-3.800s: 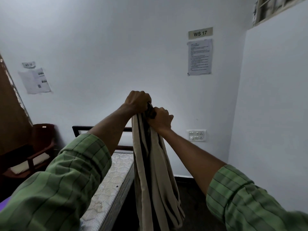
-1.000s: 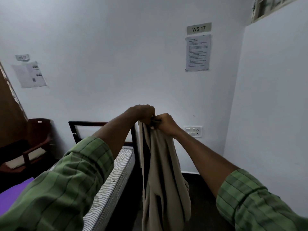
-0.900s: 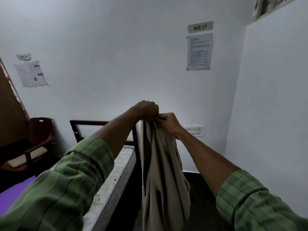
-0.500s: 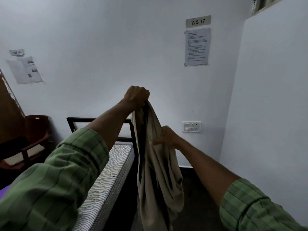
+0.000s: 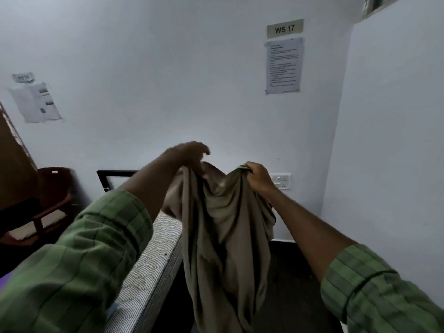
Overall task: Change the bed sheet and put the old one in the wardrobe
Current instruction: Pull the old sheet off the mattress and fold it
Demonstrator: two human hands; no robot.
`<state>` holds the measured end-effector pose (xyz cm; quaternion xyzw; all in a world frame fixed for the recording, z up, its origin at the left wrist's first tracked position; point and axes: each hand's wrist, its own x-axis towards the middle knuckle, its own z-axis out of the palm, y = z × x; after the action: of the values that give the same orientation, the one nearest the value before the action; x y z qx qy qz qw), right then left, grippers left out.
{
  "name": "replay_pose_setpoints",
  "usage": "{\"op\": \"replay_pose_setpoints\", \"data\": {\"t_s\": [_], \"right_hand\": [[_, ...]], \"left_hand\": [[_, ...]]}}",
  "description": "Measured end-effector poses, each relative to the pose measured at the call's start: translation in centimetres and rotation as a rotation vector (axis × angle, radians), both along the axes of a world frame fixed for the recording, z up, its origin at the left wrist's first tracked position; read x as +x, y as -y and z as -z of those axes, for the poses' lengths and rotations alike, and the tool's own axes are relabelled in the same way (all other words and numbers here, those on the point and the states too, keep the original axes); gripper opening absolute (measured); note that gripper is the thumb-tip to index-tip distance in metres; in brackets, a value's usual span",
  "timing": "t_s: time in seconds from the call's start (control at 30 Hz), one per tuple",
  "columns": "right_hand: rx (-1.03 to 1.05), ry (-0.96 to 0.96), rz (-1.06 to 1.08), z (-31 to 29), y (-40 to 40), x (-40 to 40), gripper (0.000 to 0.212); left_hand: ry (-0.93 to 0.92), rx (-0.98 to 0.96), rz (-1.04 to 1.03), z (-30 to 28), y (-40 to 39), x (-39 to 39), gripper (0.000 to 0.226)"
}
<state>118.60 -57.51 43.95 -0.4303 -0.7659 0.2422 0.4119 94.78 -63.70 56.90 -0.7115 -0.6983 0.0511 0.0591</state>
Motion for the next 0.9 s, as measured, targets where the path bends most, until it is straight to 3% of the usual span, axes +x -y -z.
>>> {"op": "replay_pose_setpoints", "data": {"t_s": [0.07,0.13,0.27,0.33,0.47,0.6,0.7,0.9], "right_hand": [[0.060,0.020,-0.100,-1.9,1.0,-1.2,0.028],[0.127,0.077,-0.168,-3.5,1.9,-2.3,0.031],[0.199,0.188,-0.231,-4.6,1.8,-2.7,0.020],[0.210,0.185,-0.239,-4.7,1.8,-2.5,0.026],[0.196,0.189,-0.229,-5.1,1.4,-1.7,0.037],[0.128,0.177,-0.306,-5.5,1.3,-0.9,0.022],[0.087,0.229,-0.364,-6.4,1.4,-0.9,0.023],[0.064,0.196,-0.254,-5.7,1.4,0.2,0.058]], "left_hand": [[0.101,0.027,0.058,1.3,-0.8,2.6,0.120],[0.150,0.016,0.114,1.8,-1.4,4.7,0.118],[0.160,-0.024,0.144,2.1,-2.0,5.3,0.049],[0.160,-0.025,0.132,2.3,-2.0,5.0,0.035],[0.011,-0.022,0.146,2.1,-2.2,5.7,0.045],[0.241,-0.125,0.201,1.6,-2.9,5.5,0.051],[0.241,-0.163,0.160,1.2,-3.3,5.2,0.044],[0.229,-0.129,0.143,1.7,-3.0,4.5,0.025]]}}
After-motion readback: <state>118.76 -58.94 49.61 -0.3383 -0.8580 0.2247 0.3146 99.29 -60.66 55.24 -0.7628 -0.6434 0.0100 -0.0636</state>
